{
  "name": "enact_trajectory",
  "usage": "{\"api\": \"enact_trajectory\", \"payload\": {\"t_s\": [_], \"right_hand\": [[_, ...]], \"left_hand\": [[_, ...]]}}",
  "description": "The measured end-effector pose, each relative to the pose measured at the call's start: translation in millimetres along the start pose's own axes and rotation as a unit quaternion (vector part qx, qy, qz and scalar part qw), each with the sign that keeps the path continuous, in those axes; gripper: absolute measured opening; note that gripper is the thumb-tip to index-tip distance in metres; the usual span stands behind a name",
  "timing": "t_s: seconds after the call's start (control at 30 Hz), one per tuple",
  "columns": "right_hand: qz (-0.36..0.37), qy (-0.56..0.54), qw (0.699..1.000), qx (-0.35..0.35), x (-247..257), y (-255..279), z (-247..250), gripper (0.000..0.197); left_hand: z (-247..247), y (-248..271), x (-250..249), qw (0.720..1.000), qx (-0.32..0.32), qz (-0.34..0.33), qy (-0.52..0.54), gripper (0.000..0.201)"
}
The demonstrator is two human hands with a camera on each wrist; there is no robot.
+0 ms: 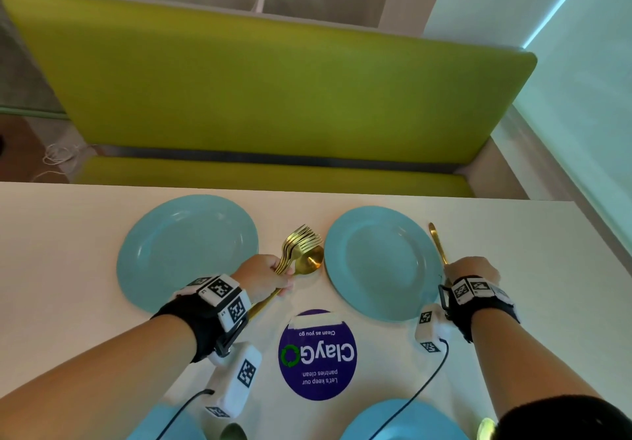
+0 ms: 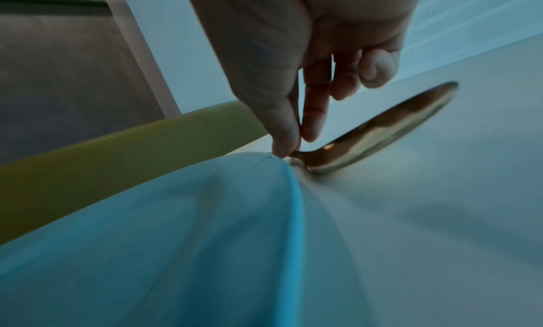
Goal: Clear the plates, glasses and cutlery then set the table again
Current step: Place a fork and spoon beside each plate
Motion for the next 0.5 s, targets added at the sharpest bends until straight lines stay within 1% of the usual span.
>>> {"api": "enact_trajectory", "payload": {"t_s": [0.03,0.07,0.1,0.13,0.17,0.2,0.23,0.27,0.3,0.33,0.37,0.43,0.5], "right_hand": [[0.007,0.009,1.000,-0.008,0.4,-0.4,-0.6,0.034],[0.011,0.043,0.999,0.001,1.6,2.2,1.0,0.030],[0.011,0.046,0.999,-0.005,3.3,5.8,3.4,0.025],[0.013,0.057,0.998,-0.029,5.8,8.5,6.1,0.018],[0.014,0.033,0.998,-0.051,7.8,9.4,7.7,0.015],[0.026,0.062,0.996,-0.049,7.8,10.2,8.4,0.022],[0.034,0.051,0.996,-0.062,8.7,12.6,8.8,0.030],[0.048,0.084,0.993,-0.061,10.9,13.7,10.1,0.033],[0.056,0.074,0.993,-0.073,12.6,14.0,12.2,0.033],[0.072,0.098,0.990,-0.071,13.5,15.1,12.9,0.032],[0.075,0.091,0.990,-0.077,14.7,16.8,14.9,0.033],[0.090,0.124,0.985,-0.079,21.8,18.7,18.4,0.036],[0.114,0.131,0.982,-0.069,36.7,27.2,20.4,0.033]], "left_hand": [[0.7,-0.5,-0.5,1.000,-0.002,0.000,0.005,0.014],[1.6,-0.5,-0.8,1.000,-0.002,-0.001,0.008,0.015],[1.9,0.2,-1.5,1.000,-0.003,-0.003,0.009,0.015],[2.3,0.3,-2.2,1.000,-0.004,-0.002,0.008,0.016],[2.7,-0.3,-2.3,1.000,-0.007,-0.001,0.011,0.015],[3.0,-1.2,-1.1,1.000,-0.006,0.003,0.016,0.015],[2.8,-1.4,0.0,1.000,-0.006,0.004,0.023,0.015],[2.4,-1.0,-0.2,1.000,-0.007,0.005,0.027,0.016],[1.9,-0.8,-0.3,1.000,-0.006,0.006,0.030,0.016],[0.7,-0.6,0.2,0.999,-0.003,0.009,0.032,0.016],[-0.1,-0.7,1.4,0.999,-0.002,0.009,0.033,0.016],[-2.4,3.1,2.6,0.999,-0.001,0.011,0.038,0.015],[-3.8,5.1,3.6,0.999,-0.001,0.004,0.044,0.016]]}}
Point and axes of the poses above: each hand's wrist, its own y-axis away from the middle knuckle, its own z-axis out of the back of the hand, x = y × z, the point moved 3 cm from there along -y, towards the middle knuckle, and after that the axes turned 15 degrees about z, right-handed, at the moved point
